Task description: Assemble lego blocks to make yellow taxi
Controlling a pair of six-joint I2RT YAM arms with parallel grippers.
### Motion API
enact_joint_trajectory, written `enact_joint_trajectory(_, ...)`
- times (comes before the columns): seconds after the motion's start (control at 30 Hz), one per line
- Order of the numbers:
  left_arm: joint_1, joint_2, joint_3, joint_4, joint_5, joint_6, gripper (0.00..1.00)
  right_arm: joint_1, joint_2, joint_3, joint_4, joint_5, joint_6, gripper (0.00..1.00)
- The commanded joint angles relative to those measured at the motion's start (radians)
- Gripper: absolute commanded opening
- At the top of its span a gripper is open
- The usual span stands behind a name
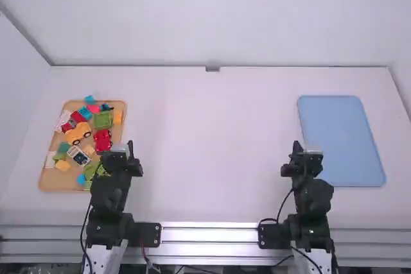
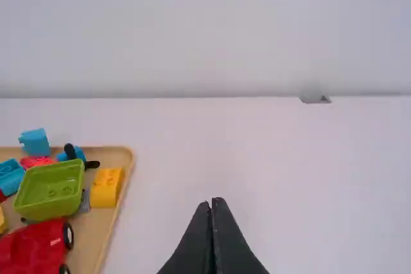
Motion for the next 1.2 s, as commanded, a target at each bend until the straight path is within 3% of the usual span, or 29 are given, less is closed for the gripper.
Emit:
enact_joint_trajectory(0.0, 0.000, 0.000, 0.000, 0.000, 0.000, 0.000, 0.00, 0.000, 0.000, 0.001, 0.000, -0.002, -0.003, 0.00)
enact_joint_trajectory(0.33, -0.002, 0.037, 0.036, -0.009, -0.015, 0.000, 0.05, 0.002, 0.045, 0.041, -0.004, -0.004, -0.011, 0.05)
enact_joint_trajectory(0.6, -0.005, 0.157, 0.152, -0.055, -0.047, 0.009, 0.14, 0.013, 0.167, 0.152, -0.029, -0.009, -0.027, 0.14)
enact_joint_trajectory(1.03, -0.013, 0.456, 0.419, -0.135, -0.129, 0.099, 0.35, 0.069, 0.457, 0.403, -0.032, -0.020, -0.088, 0.36)
enact_joint_trajectory(1.17, -0.007, 0.576, 0.529, -0.152, -0.233, 0.068, 0.45, 0.100, 0.577, 0.508, -0.030, -0.024, -0.135, 0.45)
